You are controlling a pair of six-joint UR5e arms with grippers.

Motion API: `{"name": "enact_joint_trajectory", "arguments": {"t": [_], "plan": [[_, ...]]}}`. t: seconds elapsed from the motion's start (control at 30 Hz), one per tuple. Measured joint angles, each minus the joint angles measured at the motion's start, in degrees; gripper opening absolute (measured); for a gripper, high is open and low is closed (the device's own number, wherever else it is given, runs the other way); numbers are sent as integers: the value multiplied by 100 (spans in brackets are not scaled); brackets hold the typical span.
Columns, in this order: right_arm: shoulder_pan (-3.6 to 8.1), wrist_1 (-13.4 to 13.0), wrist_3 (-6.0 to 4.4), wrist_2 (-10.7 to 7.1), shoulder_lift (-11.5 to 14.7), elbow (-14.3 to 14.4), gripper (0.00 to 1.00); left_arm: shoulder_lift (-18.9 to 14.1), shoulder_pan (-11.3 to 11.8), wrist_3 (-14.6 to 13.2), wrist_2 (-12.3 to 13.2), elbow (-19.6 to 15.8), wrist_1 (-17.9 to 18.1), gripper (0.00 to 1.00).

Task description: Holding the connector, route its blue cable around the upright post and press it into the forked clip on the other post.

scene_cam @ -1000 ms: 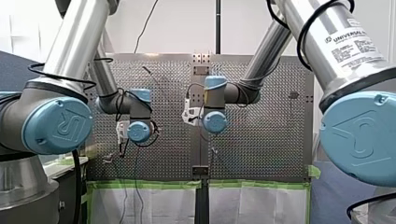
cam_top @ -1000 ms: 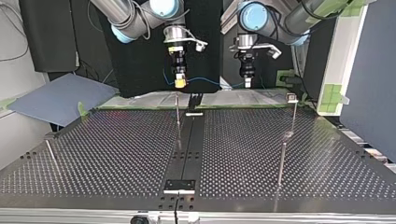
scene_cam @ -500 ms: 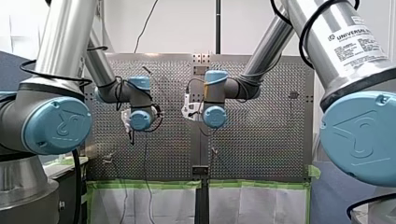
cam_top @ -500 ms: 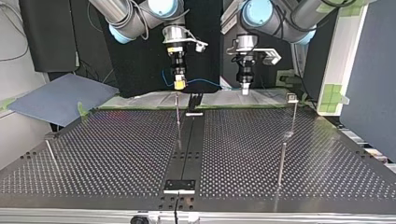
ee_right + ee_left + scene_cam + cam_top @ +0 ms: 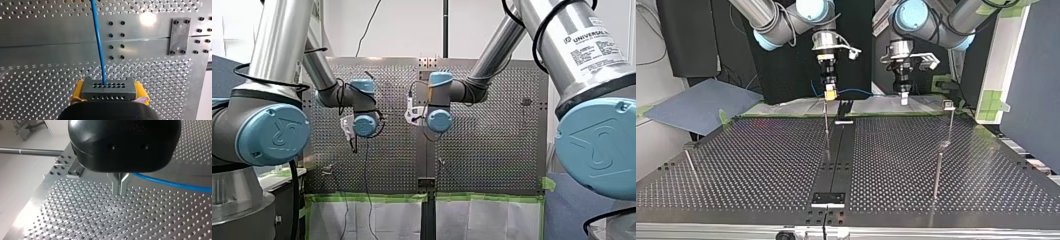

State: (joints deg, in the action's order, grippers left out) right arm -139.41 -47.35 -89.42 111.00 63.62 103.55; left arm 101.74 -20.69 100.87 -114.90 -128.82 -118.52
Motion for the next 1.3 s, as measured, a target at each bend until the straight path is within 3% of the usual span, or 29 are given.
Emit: {"name": "enact_joint_trajectory", "arguments": {"t": [0.2,0.5,0.73,0.93,1.3], "plan": [[24,138,5,2,37,-142,0,-212,32,-141,-270,168,-136,1],[89,322,18,-4,222,-389,0,-636,82,-143,-697,374,-508,1],[133,625,41,-25,292,-713,0,-857,189,-162,-1053,472,-831,1],[136,924,45,-213,296,-1012,0,-989,287,-153,-1288,493,-932,1],[83,1331,57,-527,297,-1567,0,-1267,425,-127,-1310,707,-1211,1]]}}
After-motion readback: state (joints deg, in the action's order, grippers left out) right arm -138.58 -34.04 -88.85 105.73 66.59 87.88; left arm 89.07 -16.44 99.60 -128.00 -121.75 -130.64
